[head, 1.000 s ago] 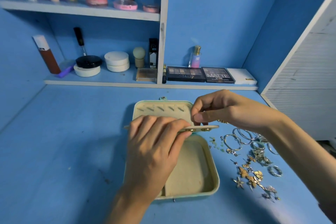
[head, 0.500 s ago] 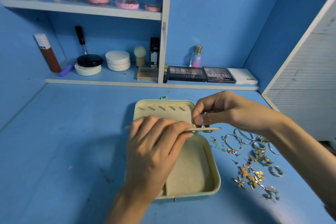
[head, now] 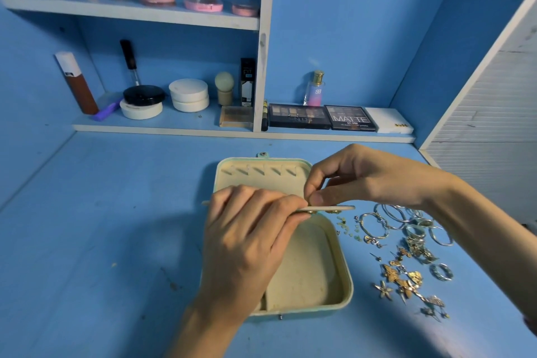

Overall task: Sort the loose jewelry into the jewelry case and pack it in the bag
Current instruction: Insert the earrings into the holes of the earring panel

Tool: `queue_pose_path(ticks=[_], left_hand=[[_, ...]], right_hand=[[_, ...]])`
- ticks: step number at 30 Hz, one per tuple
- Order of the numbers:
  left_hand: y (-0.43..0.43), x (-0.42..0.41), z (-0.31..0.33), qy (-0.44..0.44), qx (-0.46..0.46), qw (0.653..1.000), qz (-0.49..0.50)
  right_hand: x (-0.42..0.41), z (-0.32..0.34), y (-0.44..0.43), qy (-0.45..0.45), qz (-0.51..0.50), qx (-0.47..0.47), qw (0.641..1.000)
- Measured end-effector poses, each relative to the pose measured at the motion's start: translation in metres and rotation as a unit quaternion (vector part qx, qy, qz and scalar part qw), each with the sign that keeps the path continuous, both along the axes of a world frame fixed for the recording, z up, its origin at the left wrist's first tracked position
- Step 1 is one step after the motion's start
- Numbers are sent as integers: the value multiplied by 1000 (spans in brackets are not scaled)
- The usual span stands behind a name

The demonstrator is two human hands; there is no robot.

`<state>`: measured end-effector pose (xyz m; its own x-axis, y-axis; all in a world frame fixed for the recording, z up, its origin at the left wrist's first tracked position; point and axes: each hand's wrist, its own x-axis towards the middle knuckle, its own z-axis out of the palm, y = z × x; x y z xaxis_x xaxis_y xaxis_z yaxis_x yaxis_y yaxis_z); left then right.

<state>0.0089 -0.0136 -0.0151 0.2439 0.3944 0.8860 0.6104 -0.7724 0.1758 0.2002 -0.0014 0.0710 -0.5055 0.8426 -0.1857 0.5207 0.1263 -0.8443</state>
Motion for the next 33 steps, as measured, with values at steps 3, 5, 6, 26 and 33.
queue_pose_path(ticks=[3, 5, 6, 26, 33], left_hand=[[-1, 0, -1, 0, 2, 1000, -6], [-1, -1, -1, -1, 1, 1000, -8], [-1, -1, -1, -1, 0, 1000, -9], [-3, 1, 0, 14, 4, 1000, 15], [8, 5, 12, 16, -22, 999, 19]], right_hand=[[-1, 6, 4, -19, 23, -12, 999], [-2, 8, 7, -25, 32, -20, 999], [-3, 9, 9, -32, 37, -21, 999], [-17, 14, 11, -122, 51, -7, 991], [6, -5, 9, 91, -53, -19, 994]])
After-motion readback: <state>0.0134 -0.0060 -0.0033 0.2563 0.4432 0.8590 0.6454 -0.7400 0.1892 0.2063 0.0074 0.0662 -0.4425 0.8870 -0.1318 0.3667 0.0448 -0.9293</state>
